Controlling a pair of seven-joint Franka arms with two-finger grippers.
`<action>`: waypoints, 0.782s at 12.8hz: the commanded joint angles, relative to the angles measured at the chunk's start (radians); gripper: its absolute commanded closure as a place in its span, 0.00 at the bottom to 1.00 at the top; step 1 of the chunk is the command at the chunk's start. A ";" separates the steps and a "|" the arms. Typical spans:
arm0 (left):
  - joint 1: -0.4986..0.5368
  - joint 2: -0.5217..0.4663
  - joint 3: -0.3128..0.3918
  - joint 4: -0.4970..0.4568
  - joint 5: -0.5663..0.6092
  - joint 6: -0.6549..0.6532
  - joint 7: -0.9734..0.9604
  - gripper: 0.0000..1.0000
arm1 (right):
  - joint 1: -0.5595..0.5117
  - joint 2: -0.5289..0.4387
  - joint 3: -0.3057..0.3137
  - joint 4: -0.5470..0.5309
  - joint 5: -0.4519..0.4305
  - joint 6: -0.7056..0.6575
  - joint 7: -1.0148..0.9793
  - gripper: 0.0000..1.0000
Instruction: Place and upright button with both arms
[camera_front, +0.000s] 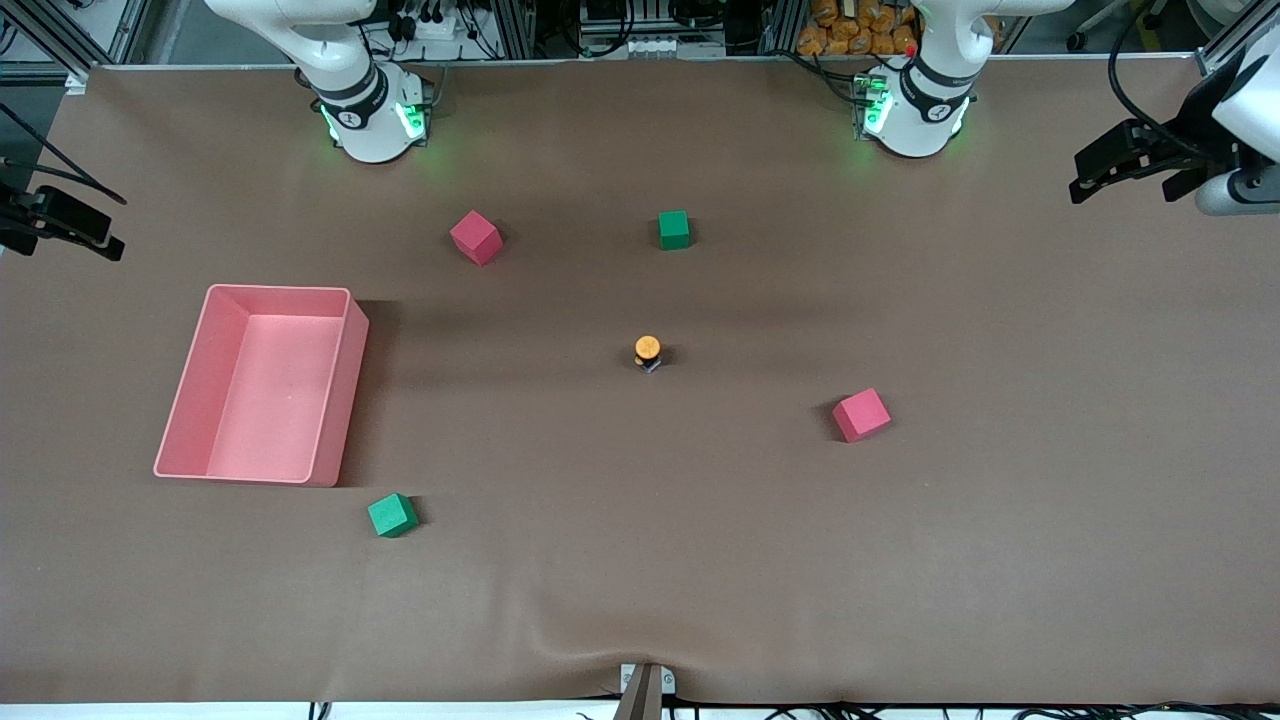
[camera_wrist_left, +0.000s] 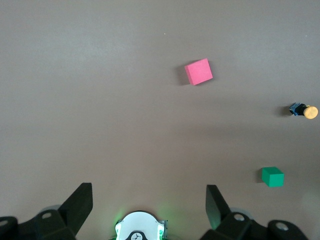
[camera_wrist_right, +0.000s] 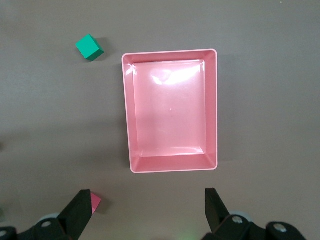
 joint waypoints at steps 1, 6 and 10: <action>0.004 -0.016 -0.001 -0.022 -0.017 0.010 0.011 0.00 | 0.006 -0.007 -0.001 0.009 -0.018 -0.015 -0.004 0.00; 0.007 0.009 0.004 -0.021 -0.005 0.075 -0.002 0.00 | 0.006 -0.007 -0.001 0.009 -0.018 -0.015 -0.004 0.00; 0.007 0.013 0.029 -0.019 0.019 0.119 0.045 0.00 | 0.006 -0.005 -0.001 0.009 -0.018 -0.015 -0.004 0.00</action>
